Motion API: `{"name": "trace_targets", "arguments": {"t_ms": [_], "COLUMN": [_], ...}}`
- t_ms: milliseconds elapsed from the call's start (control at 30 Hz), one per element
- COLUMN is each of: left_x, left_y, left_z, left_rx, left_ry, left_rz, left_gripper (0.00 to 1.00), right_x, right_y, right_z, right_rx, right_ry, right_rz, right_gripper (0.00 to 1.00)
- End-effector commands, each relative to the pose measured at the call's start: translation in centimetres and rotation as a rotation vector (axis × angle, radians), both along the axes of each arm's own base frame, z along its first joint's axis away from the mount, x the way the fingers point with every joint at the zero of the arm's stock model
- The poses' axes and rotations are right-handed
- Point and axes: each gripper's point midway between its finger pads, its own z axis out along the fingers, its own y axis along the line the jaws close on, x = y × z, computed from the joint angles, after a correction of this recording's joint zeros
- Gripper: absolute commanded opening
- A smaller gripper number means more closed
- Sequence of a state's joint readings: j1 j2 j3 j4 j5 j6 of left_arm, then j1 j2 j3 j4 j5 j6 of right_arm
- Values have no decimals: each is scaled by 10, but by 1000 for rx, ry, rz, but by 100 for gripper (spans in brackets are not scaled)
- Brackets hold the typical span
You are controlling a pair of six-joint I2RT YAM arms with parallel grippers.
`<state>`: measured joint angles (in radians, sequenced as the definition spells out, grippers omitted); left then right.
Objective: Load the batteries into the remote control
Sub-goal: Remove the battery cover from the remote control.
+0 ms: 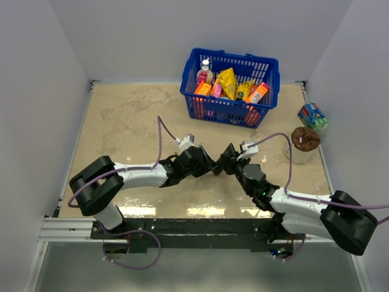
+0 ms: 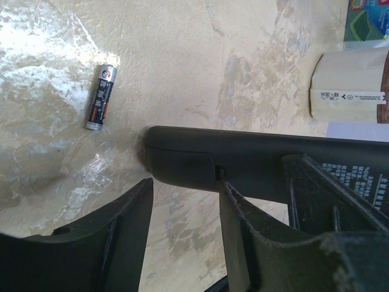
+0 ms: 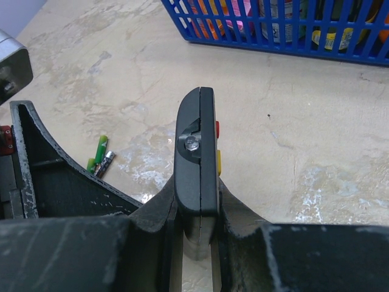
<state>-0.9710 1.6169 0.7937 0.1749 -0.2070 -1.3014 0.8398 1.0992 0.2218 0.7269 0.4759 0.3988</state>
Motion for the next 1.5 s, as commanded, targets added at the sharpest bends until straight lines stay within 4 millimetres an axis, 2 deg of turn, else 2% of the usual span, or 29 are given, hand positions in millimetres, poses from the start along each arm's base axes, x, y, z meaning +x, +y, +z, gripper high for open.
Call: {"name": "trace_targets", "arguments": {"t_ms": [0,700,1300,1467], "left_x": [9,13,14,13], "left_y": [-6,-15,-13,-14], "left_z": [24,12,29,25], "left_rx": [-72,-46,-90,-82], "left_ry": [-58,-49,-87,-77], "left_rz": [35,7,22,17], "left_gripper": [52,52,52,52], "right_x": [4,2,0,-1], "right_y": [-3,1,2,2], "right_z": [7,6,2,1], "right_rx": [-11,-26,-36,-36], "right_ry": [-35,-30,-18,-15], "right_rz": [-28,-24,-24,-23], "right_gripper": [0,0,0,0]}}
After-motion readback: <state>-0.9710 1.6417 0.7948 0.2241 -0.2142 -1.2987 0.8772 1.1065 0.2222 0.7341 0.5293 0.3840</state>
